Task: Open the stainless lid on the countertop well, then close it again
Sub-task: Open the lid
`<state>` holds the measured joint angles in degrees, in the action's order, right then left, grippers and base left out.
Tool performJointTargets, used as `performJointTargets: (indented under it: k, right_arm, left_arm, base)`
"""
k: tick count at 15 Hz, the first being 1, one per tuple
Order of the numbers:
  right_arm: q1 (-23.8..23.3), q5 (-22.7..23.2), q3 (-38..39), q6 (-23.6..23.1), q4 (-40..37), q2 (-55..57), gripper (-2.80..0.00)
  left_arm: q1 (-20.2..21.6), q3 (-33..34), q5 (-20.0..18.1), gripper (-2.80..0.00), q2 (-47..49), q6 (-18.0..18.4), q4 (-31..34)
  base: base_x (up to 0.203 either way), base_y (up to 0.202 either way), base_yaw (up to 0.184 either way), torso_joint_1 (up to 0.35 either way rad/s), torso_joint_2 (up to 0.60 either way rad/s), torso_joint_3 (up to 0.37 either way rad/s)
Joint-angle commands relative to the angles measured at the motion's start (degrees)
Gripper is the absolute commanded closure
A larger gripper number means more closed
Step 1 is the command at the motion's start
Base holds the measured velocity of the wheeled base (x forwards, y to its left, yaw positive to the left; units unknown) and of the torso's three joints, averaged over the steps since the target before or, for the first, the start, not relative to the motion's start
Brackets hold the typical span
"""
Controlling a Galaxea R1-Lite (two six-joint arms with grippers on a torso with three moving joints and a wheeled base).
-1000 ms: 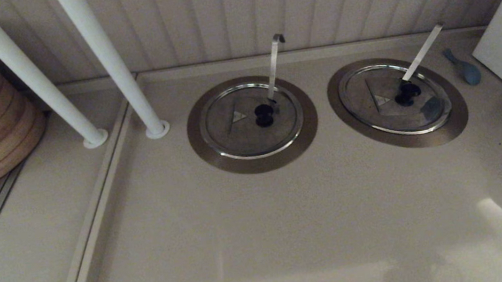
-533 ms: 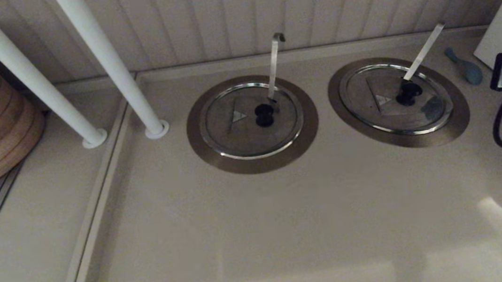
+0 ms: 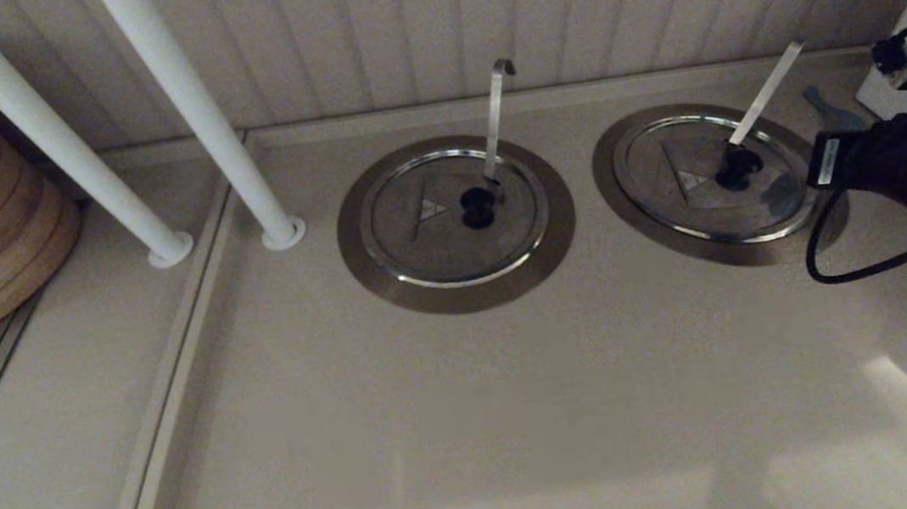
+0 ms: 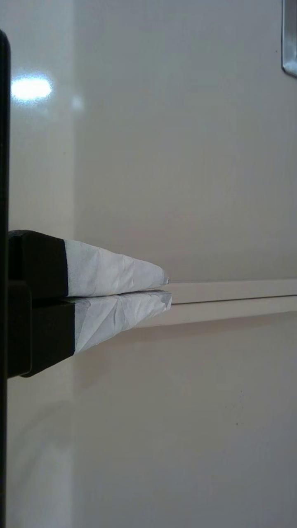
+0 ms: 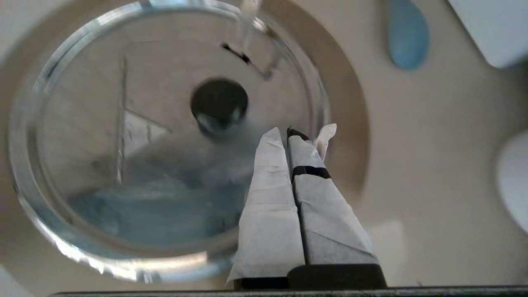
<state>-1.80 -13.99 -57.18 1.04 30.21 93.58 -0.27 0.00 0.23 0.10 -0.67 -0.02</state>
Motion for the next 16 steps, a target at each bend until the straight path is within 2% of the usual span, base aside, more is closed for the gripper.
performJointTargets:
  k: [1, 7, 8, 16]
  right_arm:
    - [-0.3, 0.0, 0.1, 0.0, 2.4, 1.6, 0.00]
    - [0.7, 0.9, 2.3, -0.7, 2.3, 0.6, 0.00]
    - [1.1, 1.5, 2.5, -0.5, 2.6, 1.7, -2.80]
    - [-0.4, 2.5, 3.5, -0.1, 14.0, 5.7, -2.80]
  left_arm:
    - [0.0, 0.0, 0.0, 0.00, 0.0, 0.0, 0.0]
    - [0.0, 0.0, 0.0, 0.00, 0.0, 0.0, -0.1]
    - [0.0, 0.0, 0.0, 0.00, 0.0, 0.0, 0.0]
    - [0.0, 0.0, 0.0, 0.00, 0.0, 0.0, -0.1]
  base:
    - [0.000, 0.000, 0.000, 0.000, 0.00, 0.000]
    - [0.000, 0.000, 0.000, 0.000, 0.00, 0.000]
    - [0.000, 0.000, 0.000, 0.000, 0.00, 0.000]
    - [0.000, 0.000, 0.000, 0.000, 0.00, 0.000]
